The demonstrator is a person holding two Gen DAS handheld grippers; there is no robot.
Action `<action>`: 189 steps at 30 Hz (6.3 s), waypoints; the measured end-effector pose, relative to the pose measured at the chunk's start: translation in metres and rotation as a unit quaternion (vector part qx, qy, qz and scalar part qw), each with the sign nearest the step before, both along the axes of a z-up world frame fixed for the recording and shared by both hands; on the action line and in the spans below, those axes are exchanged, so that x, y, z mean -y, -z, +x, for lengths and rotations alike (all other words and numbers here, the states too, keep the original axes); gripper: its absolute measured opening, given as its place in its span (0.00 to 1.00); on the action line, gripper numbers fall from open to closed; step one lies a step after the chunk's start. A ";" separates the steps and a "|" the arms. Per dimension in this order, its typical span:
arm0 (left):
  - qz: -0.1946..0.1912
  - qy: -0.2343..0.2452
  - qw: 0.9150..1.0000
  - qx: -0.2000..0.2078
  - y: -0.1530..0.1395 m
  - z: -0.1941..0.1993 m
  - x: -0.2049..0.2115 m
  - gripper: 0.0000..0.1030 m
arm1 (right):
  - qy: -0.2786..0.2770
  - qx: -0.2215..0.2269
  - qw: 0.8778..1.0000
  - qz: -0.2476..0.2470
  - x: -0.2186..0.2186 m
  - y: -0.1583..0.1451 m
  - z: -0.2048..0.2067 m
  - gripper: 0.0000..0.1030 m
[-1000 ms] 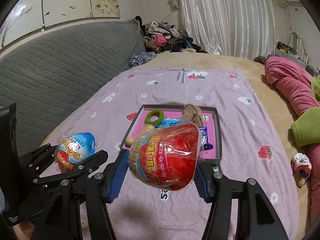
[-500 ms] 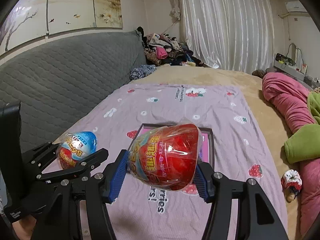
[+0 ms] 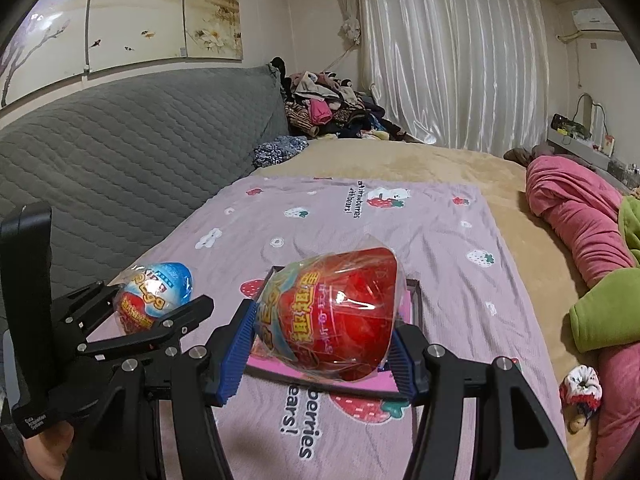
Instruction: Organize objects
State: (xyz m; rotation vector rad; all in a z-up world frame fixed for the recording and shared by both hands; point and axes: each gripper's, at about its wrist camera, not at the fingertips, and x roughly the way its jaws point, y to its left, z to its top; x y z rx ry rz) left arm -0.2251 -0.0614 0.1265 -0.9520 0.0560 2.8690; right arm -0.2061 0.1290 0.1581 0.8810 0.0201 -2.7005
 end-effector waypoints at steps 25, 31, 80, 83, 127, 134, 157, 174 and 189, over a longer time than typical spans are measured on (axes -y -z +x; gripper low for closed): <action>0.002 0.001 0.998 0.058 0.128 -0.100 -0.013 0.52 | 0.007 0.061 0.998 0.015 -0.003 0.122 -0.088 0.58; 0.018 0.006 0.998 0.063 0.150 -0.114 -0.017 0.52 | 0.005 0.070 0.997 0.021 -0.002 0.149 -0.098 0.58; -0.046 0.007 0.997 0.066 0.210 -0.138 -0.023 0.64 | 0.009 0.100 0.993 0.068 0.003 0.221 -0.128 0.59; -0.040 0.008 0.996 0.084 0.217 -0.142 -0.022 0.70 | 0.009 0.100 0.993 0.067 0.003 0.221 -0.129 0.59; -0.029 -0.002 0.998 0.063 0.195 -0.129 -0.012 0.82 | 0.028 0.070 0.996 0.043 -0.006 0.201 -0.121 0.62; -0.027 -0.002 0.999 0.047 0.178 -0.119 -0.012 0.93 | 0.036 0.058 0.997 0.038 -0.013 0.187 -0.115 0.65; -0.023 -0.043 0.999 0.004 0.107 -0.059 0.006 0.93 | 0.062 0.013 0.997 0.038 -0.018 0.119 -0.053 0.91; -0.017 -0.058 0.998 -0.028 0.031 0.022 0.021 0.93 | 0.065 -0.017 0.997 0.042 -0.009 0.052 0.009 0.99; -0.011 -0.067 0.997 -0.027 0.014 0.084 0.026 0.93 | 0.066 -0.017 0.997 0.026 -0.017 0.036 0.066 0.99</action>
